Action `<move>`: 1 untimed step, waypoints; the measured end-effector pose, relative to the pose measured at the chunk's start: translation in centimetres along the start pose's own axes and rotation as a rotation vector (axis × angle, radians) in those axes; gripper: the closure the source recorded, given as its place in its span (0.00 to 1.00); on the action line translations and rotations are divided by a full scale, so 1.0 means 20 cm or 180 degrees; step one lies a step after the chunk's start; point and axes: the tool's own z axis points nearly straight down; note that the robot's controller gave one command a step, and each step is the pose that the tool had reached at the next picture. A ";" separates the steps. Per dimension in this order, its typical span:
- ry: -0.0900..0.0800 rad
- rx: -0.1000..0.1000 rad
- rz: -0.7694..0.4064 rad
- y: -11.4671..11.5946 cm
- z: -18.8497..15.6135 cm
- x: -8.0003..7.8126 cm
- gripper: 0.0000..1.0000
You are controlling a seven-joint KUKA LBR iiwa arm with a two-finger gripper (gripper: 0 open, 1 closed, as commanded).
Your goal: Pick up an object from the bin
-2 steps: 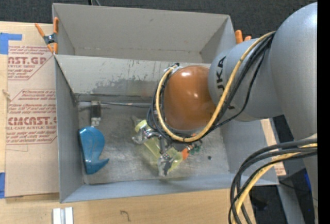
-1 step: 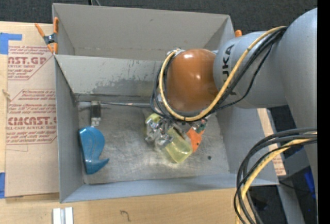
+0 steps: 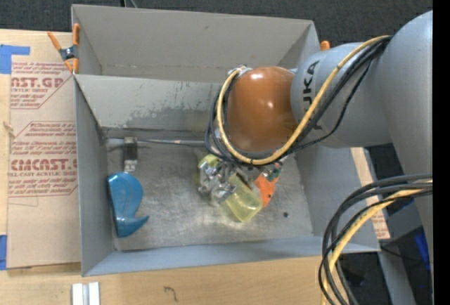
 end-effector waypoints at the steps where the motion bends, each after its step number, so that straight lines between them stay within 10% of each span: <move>1: 0.0008 -0.0004 -0.0013 0.01 -0.19 0.05 1.00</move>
Offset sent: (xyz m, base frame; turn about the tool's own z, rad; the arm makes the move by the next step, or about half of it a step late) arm 0.0107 0.0292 0.1661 -0.1960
